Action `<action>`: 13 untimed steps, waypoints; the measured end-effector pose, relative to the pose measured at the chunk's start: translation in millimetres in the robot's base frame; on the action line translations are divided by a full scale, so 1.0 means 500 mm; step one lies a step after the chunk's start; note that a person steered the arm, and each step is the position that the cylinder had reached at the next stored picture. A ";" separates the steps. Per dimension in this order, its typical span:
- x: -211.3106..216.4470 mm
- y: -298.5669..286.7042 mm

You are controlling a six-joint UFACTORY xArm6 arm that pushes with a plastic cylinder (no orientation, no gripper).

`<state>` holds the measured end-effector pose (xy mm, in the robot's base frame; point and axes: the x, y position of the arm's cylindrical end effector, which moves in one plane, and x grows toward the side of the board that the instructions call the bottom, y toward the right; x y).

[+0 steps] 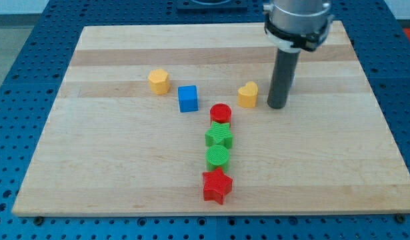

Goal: Slide the yellow heart towards blue cube

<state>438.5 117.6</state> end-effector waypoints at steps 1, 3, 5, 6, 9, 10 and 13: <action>0.008 0.001; 0.053 -0.019; -0.101 -0.225; -0.164 -0.320; -0.279 -0.401; -0.350 -0.268; -0.312 -0.146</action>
<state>282.4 44.8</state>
